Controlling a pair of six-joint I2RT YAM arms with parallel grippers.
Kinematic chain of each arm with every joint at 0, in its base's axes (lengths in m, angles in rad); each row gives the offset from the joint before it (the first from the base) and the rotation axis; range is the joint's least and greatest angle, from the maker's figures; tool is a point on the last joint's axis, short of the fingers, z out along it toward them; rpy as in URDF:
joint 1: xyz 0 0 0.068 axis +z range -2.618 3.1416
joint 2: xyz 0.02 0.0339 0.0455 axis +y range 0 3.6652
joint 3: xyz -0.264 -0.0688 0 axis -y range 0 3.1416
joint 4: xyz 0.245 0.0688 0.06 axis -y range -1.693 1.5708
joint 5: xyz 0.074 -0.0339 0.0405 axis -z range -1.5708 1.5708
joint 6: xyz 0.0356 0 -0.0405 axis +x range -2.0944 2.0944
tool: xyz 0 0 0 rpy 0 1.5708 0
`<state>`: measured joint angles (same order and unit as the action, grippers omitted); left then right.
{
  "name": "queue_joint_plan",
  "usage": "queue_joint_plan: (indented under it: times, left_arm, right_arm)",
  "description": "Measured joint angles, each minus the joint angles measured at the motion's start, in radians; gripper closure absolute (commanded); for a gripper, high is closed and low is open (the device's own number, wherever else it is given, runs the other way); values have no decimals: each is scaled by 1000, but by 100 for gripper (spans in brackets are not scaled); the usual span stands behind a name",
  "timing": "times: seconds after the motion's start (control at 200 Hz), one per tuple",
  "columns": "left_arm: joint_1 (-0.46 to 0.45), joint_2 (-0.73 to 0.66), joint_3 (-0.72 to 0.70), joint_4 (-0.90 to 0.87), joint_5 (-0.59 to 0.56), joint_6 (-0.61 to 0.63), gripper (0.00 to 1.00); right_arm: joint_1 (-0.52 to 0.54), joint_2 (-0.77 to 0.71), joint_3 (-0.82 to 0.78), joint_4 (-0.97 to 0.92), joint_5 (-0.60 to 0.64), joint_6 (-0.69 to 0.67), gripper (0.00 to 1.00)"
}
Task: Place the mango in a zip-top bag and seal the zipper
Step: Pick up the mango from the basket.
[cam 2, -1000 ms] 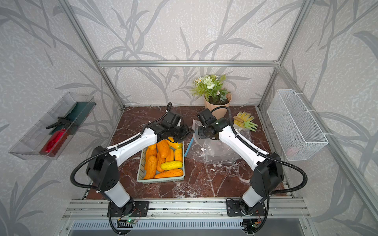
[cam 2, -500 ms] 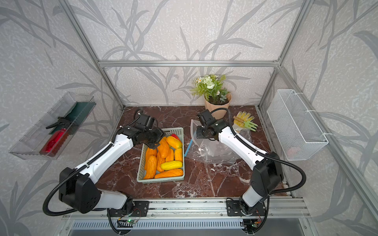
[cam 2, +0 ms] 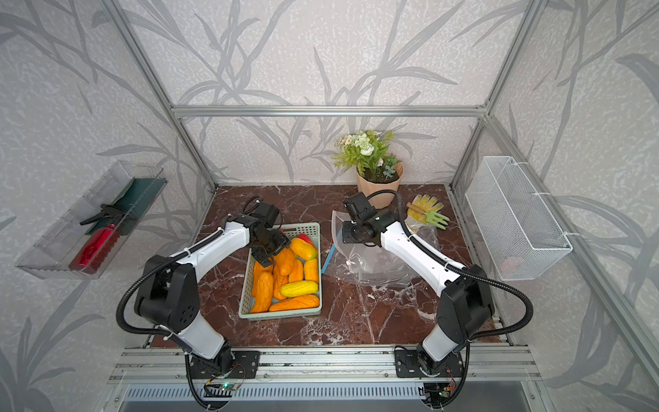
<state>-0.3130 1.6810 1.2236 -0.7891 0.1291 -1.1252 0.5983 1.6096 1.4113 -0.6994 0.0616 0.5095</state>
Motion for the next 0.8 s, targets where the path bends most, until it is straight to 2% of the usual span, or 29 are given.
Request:
queue_joint_plan:
  times: [0.165,0.3,0.355,0.5,0.6,0.7,0.8]
  left_arm:
    - [0,41,1,32,7,26,50]
    - [-7,11,0,35,-1,35,68]
    - [-13,-20,0,33,-11,32,73]
    - [-69,-146,11,36,-40,24,79]
    - [-138,-237,16,125,-22,18,80]
    - [-194,-273,10,308,54,2,84]
    - [-220,-227,14,467,179,-5,84]
  right_arm:
    - [0,0,-1,0,0,0,100]
    - [0,0,-1,0,0,0,100]
    - [0,0,-1,-1,0,0,100]
    - [0,0,-1,-1,-3,0,100]
    - [-1,0,-1,-1,-12,0,100]
    - [-2,0,2,-2,-27,0,100]
    - [-4,3,18,-3,-45,0,100]
